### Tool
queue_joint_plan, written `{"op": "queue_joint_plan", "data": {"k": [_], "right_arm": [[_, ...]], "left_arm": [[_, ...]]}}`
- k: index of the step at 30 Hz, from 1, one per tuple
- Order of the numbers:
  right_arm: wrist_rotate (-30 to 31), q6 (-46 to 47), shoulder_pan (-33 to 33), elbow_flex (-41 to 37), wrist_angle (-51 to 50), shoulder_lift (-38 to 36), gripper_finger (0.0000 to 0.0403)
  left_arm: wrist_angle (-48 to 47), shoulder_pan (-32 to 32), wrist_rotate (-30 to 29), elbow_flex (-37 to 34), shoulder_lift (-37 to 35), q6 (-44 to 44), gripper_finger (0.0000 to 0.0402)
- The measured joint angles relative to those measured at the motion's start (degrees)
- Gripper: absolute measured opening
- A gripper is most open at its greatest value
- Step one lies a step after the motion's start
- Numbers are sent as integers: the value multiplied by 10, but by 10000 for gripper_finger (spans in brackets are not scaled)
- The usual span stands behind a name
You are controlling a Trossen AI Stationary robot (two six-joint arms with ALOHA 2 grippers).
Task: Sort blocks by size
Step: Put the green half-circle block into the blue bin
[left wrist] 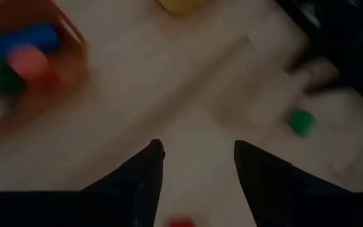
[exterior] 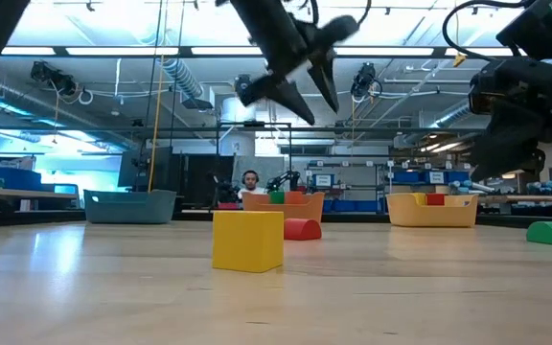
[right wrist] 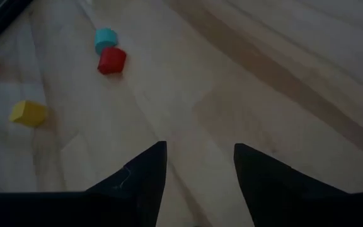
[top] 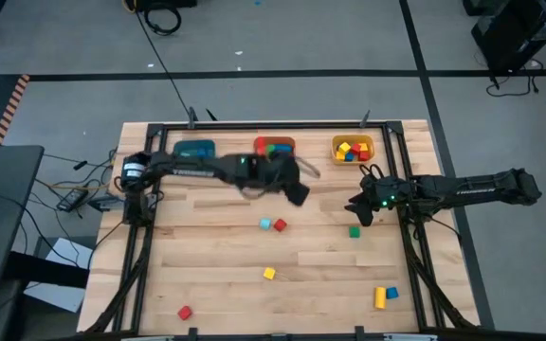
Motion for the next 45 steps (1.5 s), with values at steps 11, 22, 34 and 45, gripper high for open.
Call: {"op": "queue_joint_plan", "data": {"k": [11,22,34,45], "right_arm": [[-11,-45,0,0,0,0,199],[-64,-75,0,0,-1,0,199],[-67,-149,1,0,19,0,203],[-4,-122,57,110,-117,115,209]], "left_arm": [[-68,-151,0,0,-9,-129,202],[-136,-229,14,0,-9,-284,202],[-110,-260,13,0,-9,-300,202],[-80,-261,-20,-3,-8,-181,202]]}}
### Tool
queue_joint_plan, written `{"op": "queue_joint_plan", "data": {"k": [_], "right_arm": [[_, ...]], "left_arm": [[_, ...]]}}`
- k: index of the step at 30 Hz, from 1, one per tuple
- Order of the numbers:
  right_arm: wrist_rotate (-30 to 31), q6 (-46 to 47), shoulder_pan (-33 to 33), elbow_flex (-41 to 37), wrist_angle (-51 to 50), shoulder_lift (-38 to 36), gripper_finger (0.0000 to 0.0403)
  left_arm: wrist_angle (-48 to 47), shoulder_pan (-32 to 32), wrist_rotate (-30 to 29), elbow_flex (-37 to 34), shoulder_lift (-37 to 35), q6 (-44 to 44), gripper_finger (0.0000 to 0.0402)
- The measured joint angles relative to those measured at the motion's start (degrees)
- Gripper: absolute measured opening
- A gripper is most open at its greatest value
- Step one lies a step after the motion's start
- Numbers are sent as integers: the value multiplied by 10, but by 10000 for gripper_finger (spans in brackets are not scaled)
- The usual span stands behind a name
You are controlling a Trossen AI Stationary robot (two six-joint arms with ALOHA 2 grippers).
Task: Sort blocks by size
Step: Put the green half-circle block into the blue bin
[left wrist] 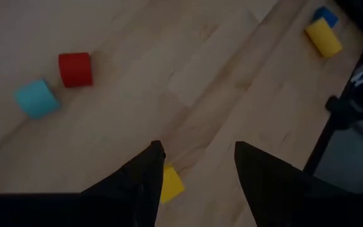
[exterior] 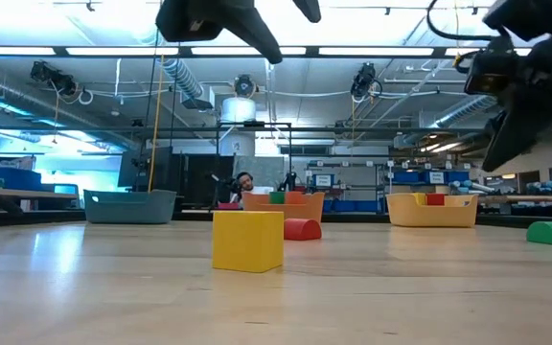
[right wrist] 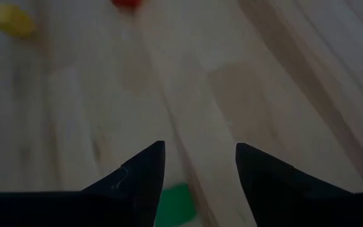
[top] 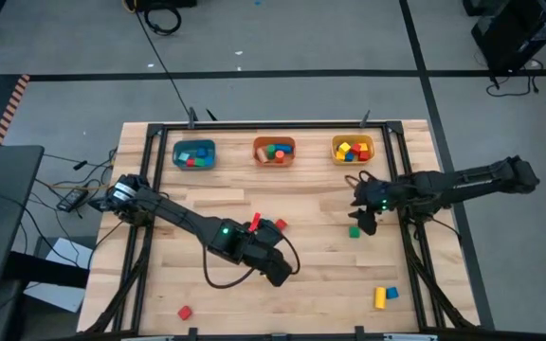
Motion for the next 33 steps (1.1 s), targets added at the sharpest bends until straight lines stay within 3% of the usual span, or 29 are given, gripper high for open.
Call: {"op": "queue_joint_plan", "data": {"k": [3,8,14,26,33], "right_arm": [[25,72,11,42,-56,67,209],[18,237,12,91,-150,177,209],[-28,352,14,98,-141,272,209],[-61,513,58,98,-61,327,209],[-61,567,77,98,-59,363,209]], "left_arm": [[-3,-3,-2,0,0,35,202],[-57,-22,-17,-1,-9,62,202],[-81,-63,-69,-50,-62,69,202],[175,-137,-68,-332,-226,10,202],[276,-177,-57,-432,-279,-22,202]]}}
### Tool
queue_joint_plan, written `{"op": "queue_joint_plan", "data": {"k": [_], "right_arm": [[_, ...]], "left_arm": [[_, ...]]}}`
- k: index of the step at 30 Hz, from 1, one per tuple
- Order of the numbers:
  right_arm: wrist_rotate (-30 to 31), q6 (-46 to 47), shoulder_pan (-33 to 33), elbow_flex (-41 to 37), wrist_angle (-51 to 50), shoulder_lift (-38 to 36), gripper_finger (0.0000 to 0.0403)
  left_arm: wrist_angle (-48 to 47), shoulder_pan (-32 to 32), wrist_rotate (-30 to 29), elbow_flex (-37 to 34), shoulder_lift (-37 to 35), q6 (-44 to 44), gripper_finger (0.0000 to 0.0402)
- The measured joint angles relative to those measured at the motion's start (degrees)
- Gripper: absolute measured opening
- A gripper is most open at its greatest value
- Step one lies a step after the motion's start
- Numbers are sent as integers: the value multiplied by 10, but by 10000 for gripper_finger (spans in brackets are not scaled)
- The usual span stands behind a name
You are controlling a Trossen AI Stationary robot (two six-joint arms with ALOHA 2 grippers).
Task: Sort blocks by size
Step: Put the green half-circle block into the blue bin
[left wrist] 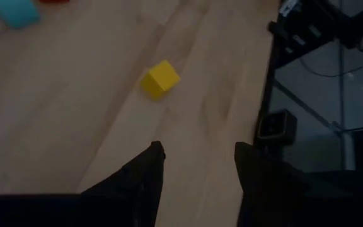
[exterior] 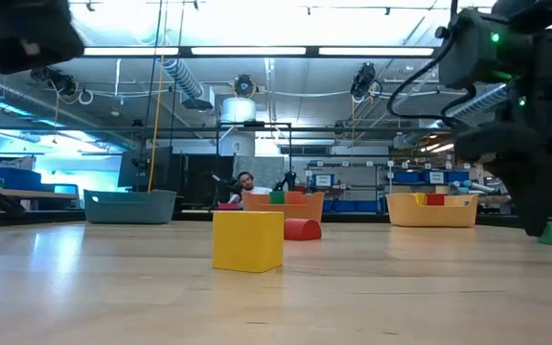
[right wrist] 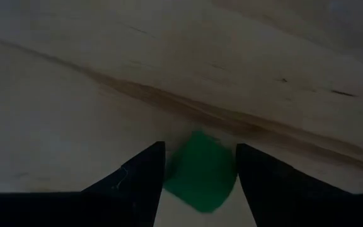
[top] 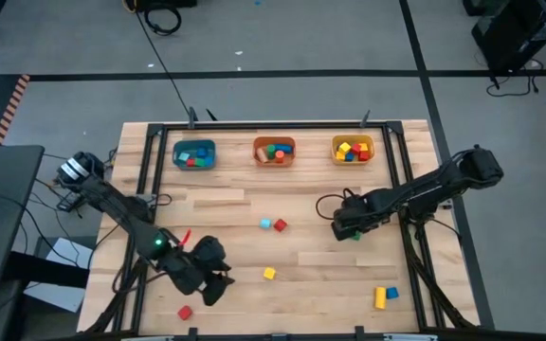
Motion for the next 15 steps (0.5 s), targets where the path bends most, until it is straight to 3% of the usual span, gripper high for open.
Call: {"op": "queue_joint_plan", "data": {"k": [8,15], "right_arm": [[-6,52,12,3,7,34,209],[-13,56,14,-1,-24,-6,209]], "left_arm": [[12,-37,1,-29,-26,-2,202],[-23,-54,-1,-29,-36,-5,202]]}}
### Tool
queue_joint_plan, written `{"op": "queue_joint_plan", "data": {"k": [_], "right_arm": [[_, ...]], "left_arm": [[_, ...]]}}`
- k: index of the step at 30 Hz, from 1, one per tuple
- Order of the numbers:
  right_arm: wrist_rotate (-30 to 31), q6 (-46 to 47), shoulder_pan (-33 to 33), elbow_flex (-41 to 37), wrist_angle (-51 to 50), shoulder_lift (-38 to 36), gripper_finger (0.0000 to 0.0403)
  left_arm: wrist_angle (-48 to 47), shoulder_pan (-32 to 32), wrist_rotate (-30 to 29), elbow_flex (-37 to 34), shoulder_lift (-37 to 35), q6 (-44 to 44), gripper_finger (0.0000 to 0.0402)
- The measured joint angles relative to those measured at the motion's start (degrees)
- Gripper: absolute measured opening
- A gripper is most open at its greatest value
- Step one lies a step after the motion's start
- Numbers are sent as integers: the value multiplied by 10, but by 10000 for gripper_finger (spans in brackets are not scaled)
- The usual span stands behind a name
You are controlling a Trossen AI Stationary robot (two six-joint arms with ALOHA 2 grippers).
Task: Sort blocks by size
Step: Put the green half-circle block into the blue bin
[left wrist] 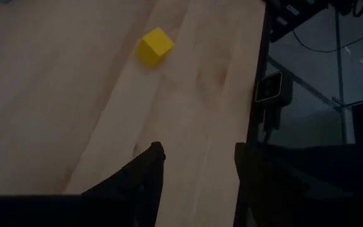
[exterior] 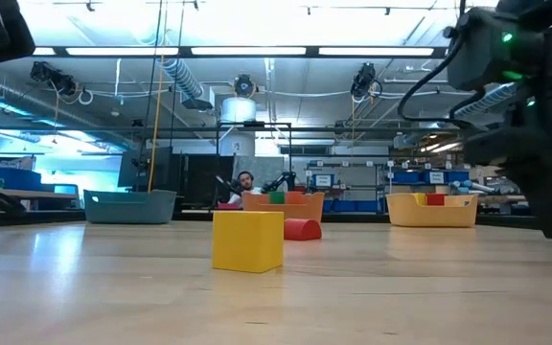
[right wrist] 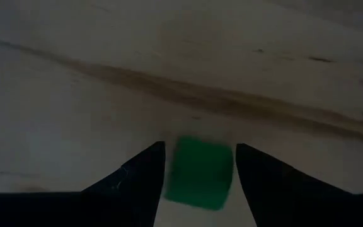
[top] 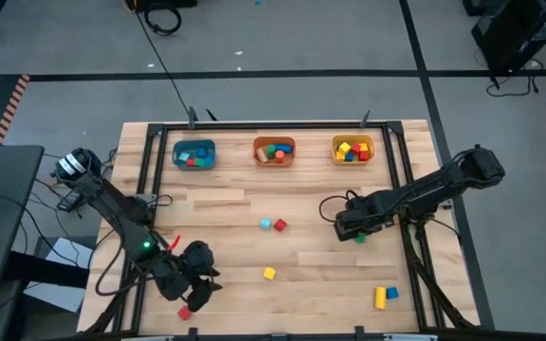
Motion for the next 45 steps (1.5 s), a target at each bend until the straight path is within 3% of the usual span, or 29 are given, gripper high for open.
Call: {"op": "queue_joint_plan", "data": {"k": [10,20,27,32,38,45], "right_arm": [[-39,78,15,0,-11,10,209],[-37,132,55,3,5,31,207],[-16,114,64,2,17,29,149],[3,96,61,10,18,26,147],[60,-9,12,74,21,14,147],[94,-254,-128,201,51,33,147]], "left_arm": [[-2,-8,-6,0,-1,8,202],[0,-17,-12,0,-1,8,202],[-13,-16,-9,0,-1,51,202],[-25,-16,-7,0,-1,50,202],[-65,-16,1,0,-3,-11,202],[-110,-15,-48,0,-31,-46,202]]}}
